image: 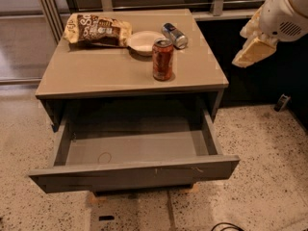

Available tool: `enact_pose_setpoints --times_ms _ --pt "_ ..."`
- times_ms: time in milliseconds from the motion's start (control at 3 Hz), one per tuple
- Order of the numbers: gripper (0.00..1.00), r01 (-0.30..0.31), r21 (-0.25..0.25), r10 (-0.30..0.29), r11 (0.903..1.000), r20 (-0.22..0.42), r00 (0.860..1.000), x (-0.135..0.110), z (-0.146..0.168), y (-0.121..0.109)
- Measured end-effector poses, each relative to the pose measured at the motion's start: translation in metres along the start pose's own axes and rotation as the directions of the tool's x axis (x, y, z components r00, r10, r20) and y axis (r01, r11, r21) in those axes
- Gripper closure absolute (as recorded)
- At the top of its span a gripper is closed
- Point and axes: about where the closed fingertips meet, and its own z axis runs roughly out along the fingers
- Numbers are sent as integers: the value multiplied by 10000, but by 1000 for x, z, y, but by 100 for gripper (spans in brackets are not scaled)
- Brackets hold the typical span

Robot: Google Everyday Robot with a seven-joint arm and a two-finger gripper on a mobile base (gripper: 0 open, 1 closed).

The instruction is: Place redbull can into top drawer

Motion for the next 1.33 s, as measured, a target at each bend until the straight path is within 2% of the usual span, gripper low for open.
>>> enact_pose_setpoints --times_ms 333,667,1000,1333 --pt "80 3 193 -6 9998 122 9999 -3 1 -5" --pt "100 2 194 -4 9998 122 9999 -3 1 -5" --pt "100 -395 350 392 9986 95 9992 -8 13 -14" --pt "100 -1133 805 1124 9903 162 9935 -18 49 -46"
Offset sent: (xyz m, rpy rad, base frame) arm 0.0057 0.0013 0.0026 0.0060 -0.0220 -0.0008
